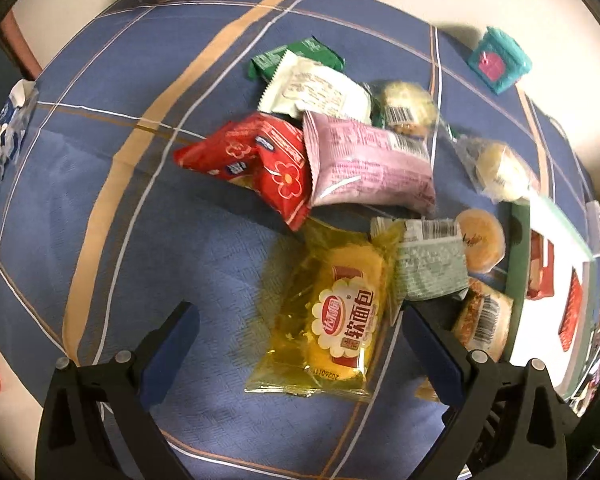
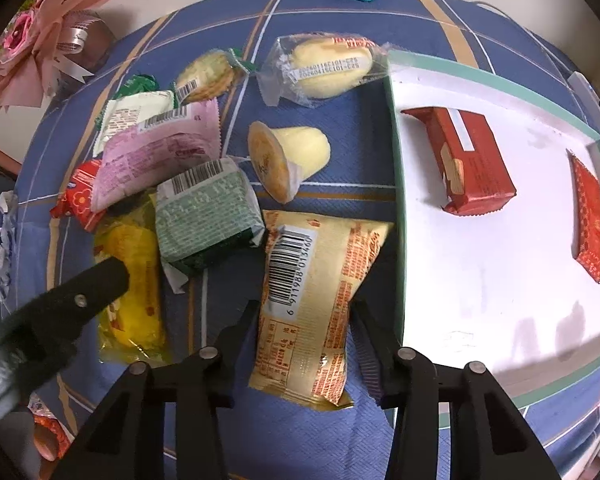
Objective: Organize snacks
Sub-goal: 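Grasp the yellow bread bag with the left tool while the right tool grasps the cream bread bag, then carry both bread bags into the tray and open both tools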
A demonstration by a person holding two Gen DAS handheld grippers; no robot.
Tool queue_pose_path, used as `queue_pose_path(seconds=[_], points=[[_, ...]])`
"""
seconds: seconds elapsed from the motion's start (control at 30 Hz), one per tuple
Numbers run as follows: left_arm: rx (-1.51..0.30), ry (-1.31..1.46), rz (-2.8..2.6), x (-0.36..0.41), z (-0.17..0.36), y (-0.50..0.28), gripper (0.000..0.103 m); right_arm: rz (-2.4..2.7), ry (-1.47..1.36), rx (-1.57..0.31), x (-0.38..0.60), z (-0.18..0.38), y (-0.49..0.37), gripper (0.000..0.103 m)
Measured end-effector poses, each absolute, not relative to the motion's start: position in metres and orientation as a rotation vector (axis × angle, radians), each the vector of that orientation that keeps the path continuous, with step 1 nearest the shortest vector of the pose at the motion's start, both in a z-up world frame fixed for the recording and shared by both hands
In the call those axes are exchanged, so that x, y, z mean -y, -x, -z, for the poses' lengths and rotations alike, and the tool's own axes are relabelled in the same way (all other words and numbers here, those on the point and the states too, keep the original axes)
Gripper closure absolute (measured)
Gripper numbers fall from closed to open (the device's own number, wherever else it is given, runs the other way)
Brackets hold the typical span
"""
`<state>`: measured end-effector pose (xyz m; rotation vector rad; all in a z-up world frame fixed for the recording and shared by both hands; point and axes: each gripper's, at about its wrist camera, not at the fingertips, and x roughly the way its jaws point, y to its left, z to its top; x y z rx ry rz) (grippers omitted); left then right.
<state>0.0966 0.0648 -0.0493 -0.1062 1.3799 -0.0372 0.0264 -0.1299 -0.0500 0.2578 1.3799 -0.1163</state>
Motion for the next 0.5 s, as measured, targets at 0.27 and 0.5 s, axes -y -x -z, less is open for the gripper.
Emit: queue_pose_path(seconds=[0.27,0.5], points=[[-1.429,0.091,0.058,-0.037,0.082,-0.097,0.029,0.119,-0.242,-1.395,0.13,0.059,-0.028,0.055],[-1.437,0.031,0.043,-0.016,0.102,-0.098,0.033,0.127,-0.191,-1.393,0.101,0.071,-0.032,0.055]])
